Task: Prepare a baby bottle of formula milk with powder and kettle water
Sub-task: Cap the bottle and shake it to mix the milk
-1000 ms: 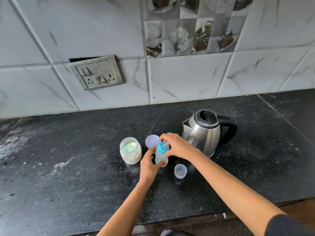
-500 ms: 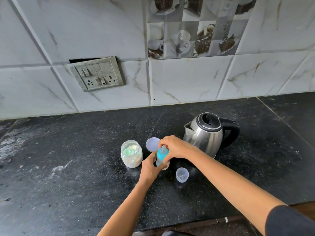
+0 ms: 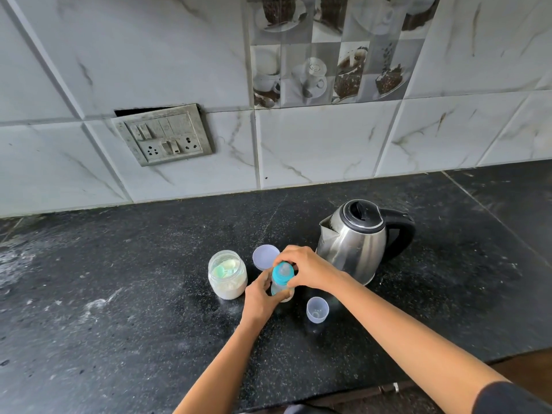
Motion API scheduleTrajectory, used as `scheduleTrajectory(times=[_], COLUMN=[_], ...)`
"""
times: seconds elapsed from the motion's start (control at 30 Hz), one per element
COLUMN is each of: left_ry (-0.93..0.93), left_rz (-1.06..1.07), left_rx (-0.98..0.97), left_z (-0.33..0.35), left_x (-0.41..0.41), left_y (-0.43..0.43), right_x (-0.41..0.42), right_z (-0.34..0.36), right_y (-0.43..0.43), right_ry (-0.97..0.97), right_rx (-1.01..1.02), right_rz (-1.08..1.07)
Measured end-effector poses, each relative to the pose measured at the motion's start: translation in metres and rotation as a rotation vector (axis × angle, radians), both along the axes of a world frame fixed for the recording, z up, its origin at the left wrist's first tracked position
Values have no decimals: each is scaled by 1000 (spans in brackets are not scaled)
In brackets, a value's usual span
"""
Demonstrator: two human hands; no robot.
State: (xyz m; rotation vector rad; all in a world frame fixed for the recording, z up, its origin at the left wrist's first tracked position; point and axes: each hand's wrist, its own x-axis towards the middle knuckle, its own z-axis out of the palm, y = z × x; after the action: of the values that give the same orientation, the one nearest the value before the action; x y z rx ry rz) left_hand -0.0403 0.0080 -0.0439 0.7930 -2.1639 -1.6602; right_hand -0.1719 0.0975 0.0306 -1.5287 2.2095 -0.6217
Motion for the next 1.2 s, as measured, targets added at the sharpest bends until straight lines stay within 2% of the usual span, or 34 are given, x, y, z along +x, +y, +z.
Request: scheduleTrajectory(times=[0.13, 0.3, 0.37, 0.4, 0.5, 0.57, 0.63, 0.77, 0.87, 1.03, 1.2], left_ry=[6, 12, 5, 2, -3, -8, -12, -8, -16, -34, -27], left_rz=[4, 14, 19, 22, 23, 28, 28, 22, 16, 16, 45], left_rx=[-5, 13, 14, 12, 2, 3, 4, 16, 10, 8, 2], left_z=[1, -1, 0, 1, 1, 0, -1, -1, 0, 2, -1], left_x=[0, 1, 1, 1, 0, 0, 0, 0, -1, -1, -2], left_y=[0, 0, 1, 1, 2, 2, 1, 2, 2, 1, 2], right_x=[4, 16, 13, 10, 6, 10, 15, 17, 8, -9, -4], right_z=[-4, -8, -11, -14, -24, -27, -31, -42, -34, -16, -25], right_y=[-4, 1, 8, 11, 16, 17, 20, 32, 33, 17, 6], right_ry=[4, 258, 269, 199, -181, -343, -418, -495, -433, -259, -172], right_rx=[47, 179, 172, 128, -51, -67, -83, -272, -266, -14, -104], right_rz=[-133, -272, -301, -309, -287, -230, -218, -364, -352, -5, -146])
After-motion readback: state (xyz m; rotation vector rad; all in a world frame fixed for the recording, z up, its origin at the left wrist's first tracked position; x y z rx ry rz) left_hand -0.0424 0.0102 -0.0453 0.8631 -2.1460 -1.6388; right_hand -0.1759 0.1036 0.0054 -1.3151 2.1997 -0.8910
